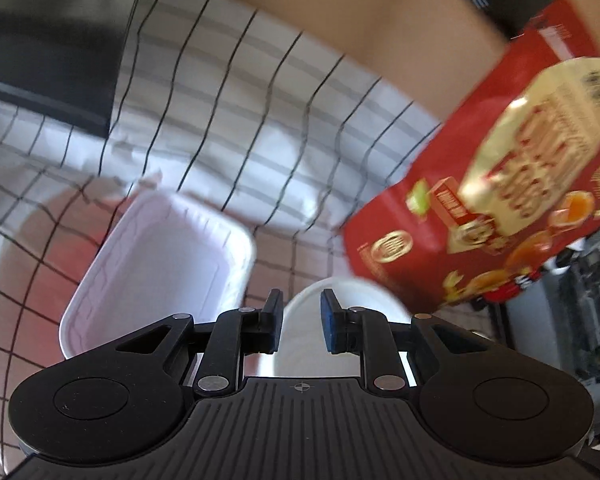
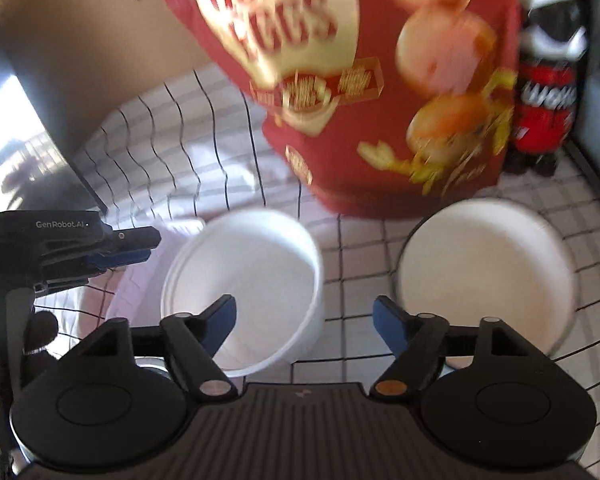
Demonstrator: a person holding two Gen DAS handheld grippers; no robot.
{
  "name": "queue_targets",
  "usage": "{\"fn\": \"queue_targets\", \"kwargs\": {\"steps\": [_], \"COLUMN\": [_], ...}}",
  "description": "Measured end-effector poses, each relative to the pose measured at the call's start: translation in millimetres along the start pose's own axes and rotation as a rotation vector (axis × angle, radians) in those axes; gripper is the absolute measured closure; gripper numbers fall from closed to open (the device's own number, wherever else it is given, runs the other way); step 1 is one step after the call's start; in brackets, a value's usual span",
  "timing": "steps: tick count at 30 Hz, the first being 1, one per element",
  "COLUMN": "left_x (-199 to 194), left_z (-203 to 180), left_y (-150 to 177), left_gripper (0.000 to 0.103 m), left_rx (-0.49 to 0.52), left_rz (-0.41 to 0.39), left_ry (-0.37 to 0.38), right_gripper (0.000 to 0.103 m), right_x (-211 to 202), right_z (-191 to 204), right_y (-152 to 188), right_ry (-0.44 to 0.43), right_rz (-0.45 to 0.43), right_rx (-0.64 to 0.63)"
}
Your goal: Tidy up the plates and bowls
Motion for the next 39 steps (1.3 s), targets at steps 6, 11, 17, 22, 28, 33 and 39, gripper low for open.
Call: {"fn": "queue_targets", "kwargs": {"steps": [6,11,17,22,28,33,39], "left_x": [-16,14,54,80,106,124,130], "left_z": [-67,-122,-154,-152,-155,-159,-160], "left_y": [14,55,100,101,103,105,105], "left_gripper": [0.081,0.081,0.081,0.081,0.081,0.081,0.081], "left_rx": [0.12,0.195,0.239,0.252,0.261,0.273,0.284], "left_rz": [-0.005,0.12,0.243,0.246,0.256,0.272,0.278], "left_ry": [0.161,0.24,0.177,0.046,-0.018,-0.039,-0.049], "right_gripper": [0.013,0.009,0.008,0.01,0.01,0.01,0.006], "right_x": [-60,-68,-25,0,25,38,42], "right_z": [-56,-114,-155,-178,-188,-194,-194], "right_y": [-16,-11,4,8,15,19,23], "right_ry": [0.177,0.294,0.188,0.1,0.03,0.008,-0.028], "right_rz": [-0.13,-0.115,0.0,0.041,0.12,0.169,0.211], "right_rx": [-0.068,-0.068,0.008,0.123,0.198,0.245,0.25]}}
Point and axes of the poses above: each gripper's, at about its wrist camera, not at the fingertips, and x roughly the way its jaws point, z to its left, y to its underside, the point moved 10 cm from there along x, roughly the way its jaws point
